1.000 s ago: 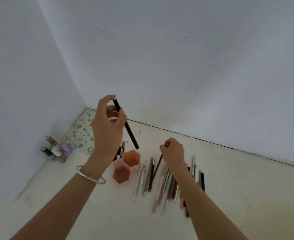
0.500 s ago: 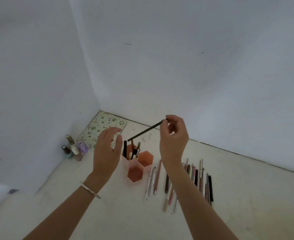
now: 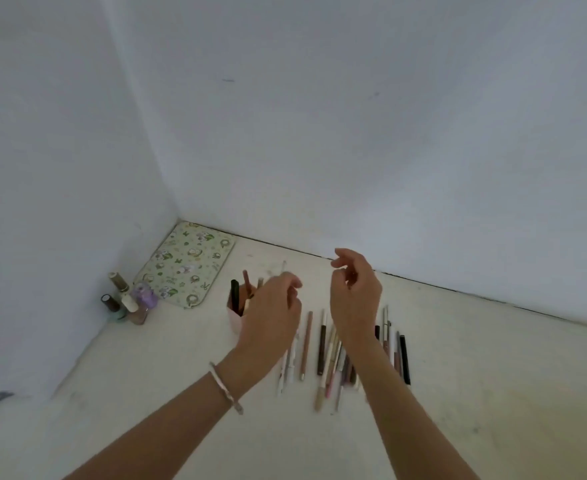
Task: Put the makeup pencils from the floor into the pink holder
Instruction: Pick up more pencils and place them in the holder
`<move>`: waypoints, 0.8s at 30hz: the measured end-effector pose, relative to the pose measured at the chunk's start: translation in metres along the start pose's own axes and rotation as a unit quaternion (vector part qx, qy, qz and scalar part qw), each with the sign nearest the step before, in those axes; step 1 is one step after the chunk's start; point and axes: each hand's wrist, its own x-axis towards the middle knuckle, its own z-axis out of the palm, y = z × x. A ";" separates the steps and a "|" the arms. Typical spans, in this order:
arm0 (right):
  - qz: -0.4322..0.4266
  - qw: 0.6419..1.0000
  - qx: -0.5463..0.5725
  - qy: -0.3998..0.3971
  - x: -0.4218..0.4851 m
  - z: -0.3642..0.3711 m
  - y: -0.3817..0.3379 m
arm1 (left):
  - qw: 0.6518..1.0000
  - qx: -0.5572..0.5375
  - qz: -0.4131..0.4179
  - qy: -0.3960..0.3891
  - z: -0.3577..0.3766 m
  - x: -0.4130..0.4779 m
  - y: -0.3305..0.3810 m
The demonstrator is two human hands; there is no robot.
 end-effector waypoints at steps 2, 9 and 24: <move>0.040 0.999 0.013 0.014 0.007 -0.017 0.010 | 0.986 0.123 -0.025 -0.108 0.035 0.000 -0.004; 0.093 0.995 -0.010 0.024 0.001 -0.053 0.051 | 0.922 0.340 -0.007 -0.188 0.117 -0.004 -0.014; 0.078 0.886 -0.360 -0.282 -0.012 0.003 0.103 | 0.997 -0.052 0.024 0.049 0.015 0.057 0.052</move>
